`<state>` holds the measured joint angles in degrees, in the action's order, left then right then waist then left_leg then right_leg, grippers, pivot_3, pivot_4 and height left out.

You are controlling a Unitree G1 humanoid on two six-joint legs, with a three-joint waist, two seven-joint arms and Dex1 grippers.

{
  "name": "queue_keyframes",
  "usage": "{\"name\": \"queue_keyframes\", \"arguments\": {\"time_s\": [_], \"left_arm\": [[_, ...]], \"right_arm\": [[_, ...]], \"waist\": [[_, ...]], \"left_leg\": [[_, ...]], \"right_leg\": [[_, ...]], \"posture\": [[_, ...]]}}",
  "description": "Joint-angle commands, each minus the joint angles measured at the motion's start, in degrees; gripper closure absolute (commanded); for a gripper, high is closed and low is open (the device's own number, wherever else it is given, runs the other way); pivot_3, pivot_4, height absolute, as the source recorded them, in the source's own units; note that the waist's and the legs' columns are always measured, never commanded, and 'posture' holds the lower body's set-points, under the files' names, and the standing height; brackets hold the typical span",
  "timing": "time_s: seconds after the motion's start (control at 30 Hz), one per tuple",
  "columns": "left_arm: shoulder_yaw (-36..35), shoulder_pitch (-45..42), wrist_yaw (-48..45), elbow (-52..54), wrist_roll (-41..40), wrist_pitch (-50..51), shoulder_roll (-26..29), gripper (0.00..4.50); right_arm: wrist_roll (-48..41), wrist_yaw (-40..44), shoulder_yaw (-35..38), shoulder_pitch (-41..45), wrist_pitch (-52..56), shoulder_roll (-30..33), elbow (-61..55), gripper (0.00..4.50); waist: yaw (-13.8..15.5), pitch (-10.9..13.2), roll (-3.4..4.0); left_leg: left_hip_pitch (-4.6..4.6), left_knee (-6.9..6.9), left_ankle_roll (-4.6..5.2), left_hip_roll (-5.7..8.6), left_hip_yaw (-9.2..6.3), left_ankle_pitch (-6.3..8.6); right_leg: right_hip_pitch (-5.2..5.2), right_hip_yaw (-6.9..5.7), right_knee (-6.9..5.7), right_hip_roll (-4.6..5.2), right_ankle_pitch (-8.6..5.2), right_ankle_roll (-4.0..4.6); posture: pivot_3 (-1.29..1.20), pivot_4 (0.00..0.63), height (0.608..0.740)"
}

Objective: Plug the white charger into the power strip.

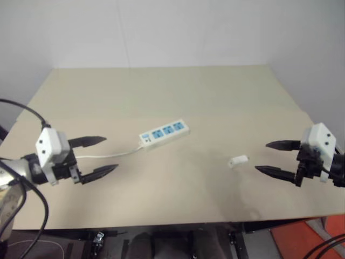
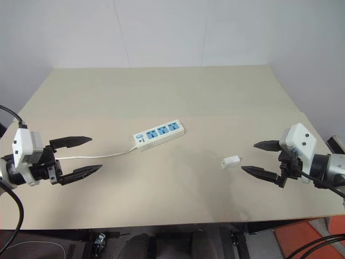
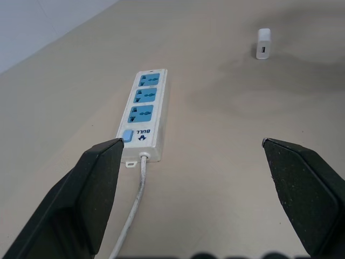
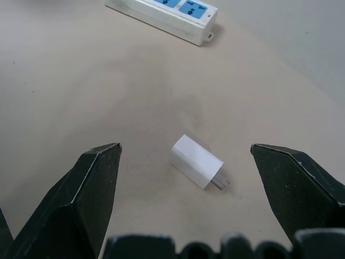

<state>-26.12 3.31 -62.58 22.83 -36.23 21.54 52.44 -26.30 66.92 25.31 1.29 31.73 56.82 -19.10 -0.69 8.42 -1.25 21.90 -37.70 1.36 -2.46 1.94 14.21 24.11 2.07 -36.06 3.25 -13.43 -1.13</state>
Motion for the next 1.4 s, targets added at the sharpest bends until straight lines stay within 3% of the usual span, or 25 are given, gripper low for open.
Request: {"name": "queue_keyframes", "arguments": {"time_s": [0.03,0.4,0.53,0.7,0.9,1.17,1.4], "left_arm": [[-0.62,-0.71,0.12,1.43,-0.88,-0.11,0.28,0.02],[-0.18,-1.12,0.16,1.09,-0.72,-0.25,0.15,0.02],[4.08,-4.47,2.22,-1.39,3.06,-1.86,-0.65,0.02],[16.80,-18.73,7.86,-12.80,12.50,-2.82,-5.95,0.02],[24.96,-30.86,8.27,-27.77,18.56,-9.08,-14.40,0.02],[29.56,-38.79,3.66,-48.91,24.05,-23.56,-21.84,0.02],[30.13,-42.98,6.40,-65.83,29.42,-33.95,-25.72,0.02]], "right_arm": [[-1.61,-0.35,1.36,0.36,-0.74,0.78,-1.36,0.00],[-2.34,-1.25,0.87,1.11,-1.74,0.49,-1.06,0.00],[-2.57,-1.49,0.28,1.47,-1.94,0.36,-1.03,0.00],[-2.73,-2.05,-1.85,3.59,-2.40,0.17,-0.73,0.00],[-3.29,-2.64,-1.52,3.71,-2.35,0.14,-1.53,0.00],[-4.15,-4.61,-1.20,3.29,-1.45,-0.56,-3.78,0.00],[-5.85,-5.80,0.30,1.59,-1.09,-0.49,-5.77,0.00]], "waist": [[0.00,0.00,0.00],[0.00,0.00,0.00],[0.04,0.00,0.00],[0.78,-0.01,-0.01],[0.94,-0.01,-0.05],[0.69,0.00,-0.07],[0.86,0.01,-0.09]], "left_leg": [[0.00,0.00,0.00,0.00,0.00,0.00],[-0.01,0.00,0.00,0.00,0.02,0.00],[-0.04,0.00,0.00,0.01,0.02,0.00],[-0.21,-0.04,0.00,0.08,0.02,0.00],[0.12,-0.08,0.02,0.17,0.02,0.00],[0.08,-0.14,0.02,0.35,0.01,0.00],[0.14,-0.15,0.03,0.38,-0.02,0.01]], "right_leg": [[0.00,0.00,0.00,0.00,0.00,0.00],[0.00,0.02,0.00,0.00,0.02,0.02],[-0.03,0.03,-0.01,0.00,0.02,0.01],[-0.21,0.05,-0.04,0.00,0.05,-0.03],[-0.01,0.15,0.07,0.02,0.33,0.23],[-0.06,0.28,0.06,0.10,0.42,0.08],[-0.04,0.27,0.08,0.13,0.44,0.04]], "posture": [[0.00,0.150,0.740],[0.00,0.150,0.740],[0.00,0.150,0.740],[0.00,0.150,0.740],[0.00,0.150,0.740],[0.00,0.150,0.740],[0.00,0.150,0.740]]}}
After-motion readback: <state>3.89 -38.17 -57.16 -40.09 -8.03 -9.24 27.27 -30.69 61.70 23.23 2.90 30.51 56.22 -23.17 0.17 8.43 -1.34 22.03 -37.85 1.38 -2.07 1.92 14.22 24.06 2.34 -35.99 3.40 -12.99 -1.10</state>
